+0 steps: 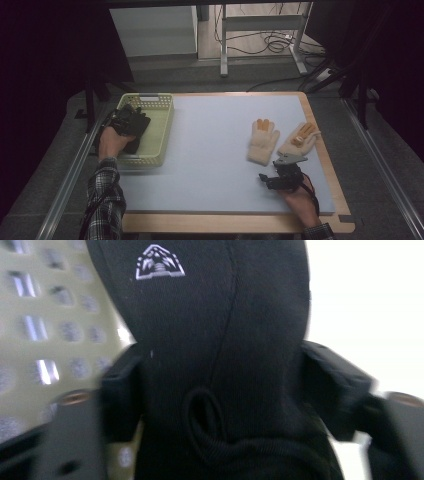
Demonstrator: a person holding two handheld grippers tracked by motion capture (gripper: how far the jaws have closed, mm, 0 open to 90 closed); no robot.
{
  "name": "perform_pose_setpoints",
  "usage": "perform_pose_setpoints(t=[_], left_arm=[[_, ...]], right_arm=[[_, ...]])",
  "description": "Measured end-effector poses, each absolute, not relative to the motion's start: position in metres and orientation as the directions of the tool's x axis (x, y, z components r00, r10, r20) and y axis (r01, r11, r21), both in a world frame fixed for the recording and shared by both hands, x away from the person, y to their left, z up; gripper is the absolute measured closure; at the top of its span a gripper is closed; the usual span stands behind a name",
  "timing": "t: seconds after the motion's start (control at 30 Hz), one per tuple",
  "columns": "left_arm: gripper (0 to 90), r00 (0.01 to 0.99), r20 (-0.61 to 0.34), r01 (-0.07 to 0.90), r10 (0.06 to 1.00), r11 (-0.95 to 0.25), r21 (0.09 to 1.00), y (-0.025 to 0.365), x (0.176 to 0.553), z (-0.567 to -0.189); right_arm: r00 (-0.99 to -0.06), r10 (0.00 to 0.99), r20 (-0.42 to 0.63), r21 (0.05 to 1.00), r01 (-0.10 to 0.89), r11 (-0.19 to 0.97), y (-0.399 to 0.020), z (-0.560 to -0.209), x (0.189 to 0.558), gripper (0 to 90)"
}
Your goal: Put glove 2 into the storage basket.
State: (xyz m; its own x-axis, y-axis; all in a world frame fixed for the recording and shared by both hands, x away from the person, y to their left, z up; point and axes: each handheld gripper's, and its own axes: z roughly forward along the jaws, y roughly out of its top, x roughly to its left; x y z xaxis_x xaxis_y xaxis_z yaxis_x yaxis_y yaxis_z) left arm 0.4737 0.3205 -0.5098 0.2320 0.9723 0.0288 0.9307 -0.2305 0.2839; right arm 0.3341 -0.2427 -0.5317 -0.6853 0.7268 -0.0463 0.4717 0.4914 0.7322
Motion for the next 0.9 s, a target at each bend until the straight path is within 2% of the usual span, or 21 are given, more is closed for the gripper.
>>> perform_pose_setpoints(t=[0.03,0.07,0.17,0.47,0.53,0.63,0.73,0.8,0.9], left_arm=[[19.2,0.245,0.037,0.932,0.969,-0.246,0.267,0.317,0.474,-0.509],[8.4,0.243,0.054,0.933,0.969,-0.248,0.260,0.316,0.473,-0.508],[8.9,0.228,0.074,0.929,0.971,-0.240,0.281,0.316,0.469,-0.498],[11.2,0.212,0.028,0.897,0.977,-0.206,0.392,0.324,0.458,-0.482],[6.8,0.213,0.019,0.896,0.977,-0.203,0.395,0.324,0.458,-0.481],[4.7,0.234,0.007,0.891,0.972,-0.218,0.398,0.322,0.456,-0.481],[3.9,0.243,0.034,0.884,0.969,-0.236,0.404,0.321,0.453,-0.478],[6.5,0.242,0.044,0.874,0.969,-0.238,0.424,0.320,0.451,-0.475],[16.4,0.242,0.049,0.858,0.969,-0.237,0.456,0.318,0.450,-0.472]], right_arm=[[-0.685,0.727,-0.046,0.732,0.472,0.492,-0.243,-0.532,0.334,24.0],[-0.685,0.727,-0.047,0.732,0.472,0.492,-0.243,-0.532,0.334,24.0],[-0.685,0.727,-0.046,0.732,0.472,0.491,-0.243,-0.532,0.334,24.0],[-0.685,0.727,-0.047,0.732,0.471,0.492,-0.243,-0.532,0.334,23.9],[-0.685,0.727,-0.047,0.732,0.472,0.492,-0.243,-0.532,0.334,24.0],[-0.685,0.727,-0.047,0.732,0.472,0.492,-0.243,-0.532,0.334,23.9],[-0.685,0.727,-0.047,0.732,0.471,0.492,-0.243,-0.532,0.334,24.0],[-0.685,0.727,-0.047,0.732,0.472,0.492,-0.243,-0.532,0.334,23.9],[-0.685,0.727,-0.046,0.732,0.472,0.492,-0.243,-0.532,0.334,24.0]])
